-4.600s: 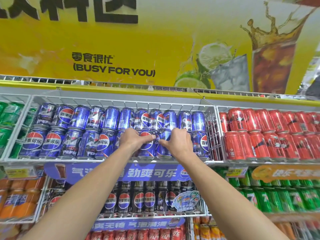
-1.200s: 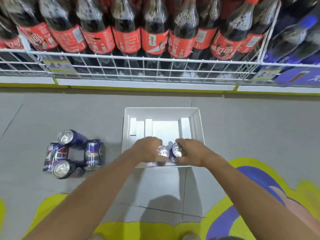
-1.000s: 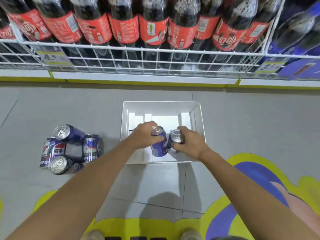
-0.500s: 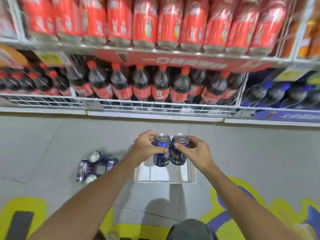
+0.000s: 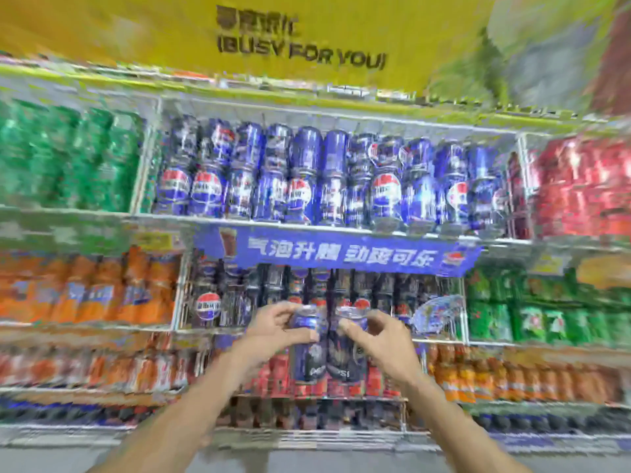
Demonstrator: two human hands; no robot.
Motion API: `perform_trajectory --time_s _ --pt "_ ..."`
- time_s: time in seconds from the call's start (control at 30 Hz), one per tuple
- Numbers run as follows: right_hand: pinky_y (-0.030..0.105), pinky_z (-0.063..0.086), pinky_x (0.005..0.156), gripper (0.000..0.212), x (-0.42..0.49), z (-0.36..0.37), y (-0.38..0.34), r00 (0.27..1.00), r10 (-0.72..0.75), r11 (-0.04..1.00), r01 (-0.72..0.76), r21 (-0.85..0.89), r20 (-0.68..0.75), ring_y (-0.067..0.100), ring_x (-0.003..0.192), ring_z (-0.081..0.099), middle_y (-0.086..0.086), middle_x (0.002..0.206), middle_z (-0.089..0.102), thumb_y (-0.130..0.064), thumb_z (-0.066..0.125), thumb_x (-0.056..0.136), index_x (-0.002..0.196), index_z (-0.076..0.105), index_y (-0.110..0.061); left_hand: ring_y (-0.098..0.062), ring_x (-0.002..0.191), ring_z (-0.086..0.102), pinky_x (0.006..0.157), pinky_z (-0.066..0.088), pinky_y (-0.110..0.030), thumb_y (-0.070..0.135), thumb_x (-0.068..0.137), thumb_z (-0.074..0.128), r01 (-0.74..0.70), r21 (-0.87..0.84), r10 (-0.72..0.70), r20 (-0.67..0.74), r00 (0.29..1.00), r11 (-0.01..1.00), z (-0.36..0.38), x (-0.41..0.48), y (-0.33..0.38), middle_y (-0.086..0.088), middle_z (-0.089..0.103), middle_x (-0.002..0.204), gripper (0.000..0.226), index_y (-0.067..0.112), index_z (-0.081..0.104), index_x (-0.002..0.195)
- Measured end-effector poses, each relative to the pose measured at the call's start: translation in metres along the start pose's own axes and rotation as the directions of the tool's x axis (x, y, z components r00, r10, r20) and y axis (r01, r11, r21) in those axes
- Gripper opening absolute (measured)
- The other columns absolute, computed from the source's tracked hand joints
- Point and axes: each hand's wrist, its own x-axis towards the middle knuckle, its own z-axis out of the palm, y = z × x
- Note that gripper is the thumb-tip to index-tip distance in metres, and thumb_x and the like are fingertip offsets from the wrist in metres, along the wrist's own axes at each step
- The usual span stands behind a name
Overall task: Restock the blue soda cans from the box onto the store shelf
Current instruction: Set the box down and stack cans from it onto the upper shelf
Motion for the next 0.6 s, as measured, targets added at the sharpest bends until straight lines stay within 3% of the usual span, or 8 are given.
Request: perform_trajectory --time_s 0.07,0.17,0.23,0.27,0.33,0.43,0.5,0.6 --pt "0.037 0.040 0.056 0.075 0.007 -0.014 -0.052 0.997 -0.055 0.998 0.055 -0.008 -0.062 0.007 0.052 0.044 -0.009 0.051 0.053 -0.092 0.064 0.059 0.066 0.067 -0.017 0.007 0.073 0.066 0.069 0.049 -0.009 -0.002 0.073 0.086 -0.091 0.045 0.093 -0.042 0.995 0.995 -0.015 -0.001 0.050 0.017 0.075 0.075 0.035 0.021 0.073 0.096" --pt "0.027 0.037 0.054 0.076 0.018 -0.027 -0.109 0.983 -0.137 0.986 0.123 -0.112 -0.121 0.013 0.051 0.045 -0.010 0.044 0.047 -0.090 0.061 0.065 0.056 0.053 -0.014 -0.006 0.082 0.066 0.070 0.050 -0.007 0.001 0.075 0.086 -0.173 0.033 0.176 -0.157 0.972 0.984 -0.026 0.003 0.101 0.006 0.075 0.087 0.034 0.015 0.072 0.102" --pt "0.035 0.052 0.072 0.074 0.029 -0.035 -0.139 0.983 -0.135 0.987 0.122 -0.103 -0.128 0.025 0.074 0.068 0.000 0.069 0.073 -0.078 0.067 0.074 0.078 0.072 -0.004 -0.005 0.082 0.062 0.065 0.048 -0.004 0.009 0.077 0.086 -0.203 -0.016 0.195 -0.215 0.957 0.979 -0.029 0.009 0.127 0.005 0.067 0.091 0.036 0.012 0.065 0.106" --pt "0.040 0.054 0.082 0.079 0.037 -0.039 -0.150 0.981 -0.130 0.987 0.115 -0.111 -0.143 0.029 0.088 0.071 0.010 0.086 0.077 -0.075 0.068 0.076 0.094 0.074 0.001 -0.001 0.079 0.058 0.060 0.046 -0.003 0.012 0.079 0.086 -0.204 -0.029 0.191 -0.240 0.952 0.979 -0.030 0.015 0.137 0.008 0.062 0.089 0.035 0.014 0.062 0.105" --pt "0.039 0.054 0.084 0.088 0.060 -0.047 -0.172 0.969 -0.177 0.975 0.150 -0.163 -0.172 0.027 0.093 0.071 0.010 0.092 0.077 -0.084 0.064 0.072 0.104 0.074 -0.002 -0.003 0.082 0.060 0.058 0.047 -0.005 0.015 0.080 0.086 -0.221 -0.038 0.203 -0.274 0.940 0.975 -0.033 0.030 0.163 0.007 0.062 0.090 0.035 0.014 0.061 0.104" --pt "0.040 0.055 0.078 0.091 0.094 -0.057 -0.196 0.949 -0.247 0.947 0.193 -0.255 -0.197 0.025 0.081 0.070 0.008 0.071 0.074 -0.093 0.055 0.067 0.087 0.072 -0.005 -0.018 0.107 0.066 0.085 0.055 -0.025 0.028 0.071 0.092 -0.261 -0.020 0.242 -0.314 0.918 0.965 -0.037 0.053 0.192 -0.004 0.070 0.112 0.056 0.009 0.066 0.118" --pt "0.039 0.051 0.076 0.081 0.114 -0.063 -0.213 0.933 -0.276 0.930 0.198 -0.310 -0.233 0.029 0.088 0.069 0.007 0.073 0.073 -0.090 0.056 0.070 0.091 0.071 -0.013 -0.018 0.114 0.064 0.101 0.051 -0.035 0.038 0.064 0.094 -0.288 0.004 0.272 -0.337 0.901 0.958 -0.042 0.067 0.212 -0.004 0.069 0.121 0.071 0.009 0.067 0.123" --pt "0.039 0.051 0.069 0.086 0.140 -0.065 -0.230 0.917 -0.296 0.910 0.185 -0.371 -0.266 0.031 0.083 0.064 0.008 0.078 0.070 -0.090 0.057 0.070 0.099 0.070 -0.010 -0.018 0.114 0.065 0.102 0.051 -0.037 0.055 0.051 0.092 -0.285 0.006 0.272 -0.327 0.905 0.958 -0.048 0.090 0.232 -0.002 0.071 0.121 0.089 0.012 0.067 0.125"
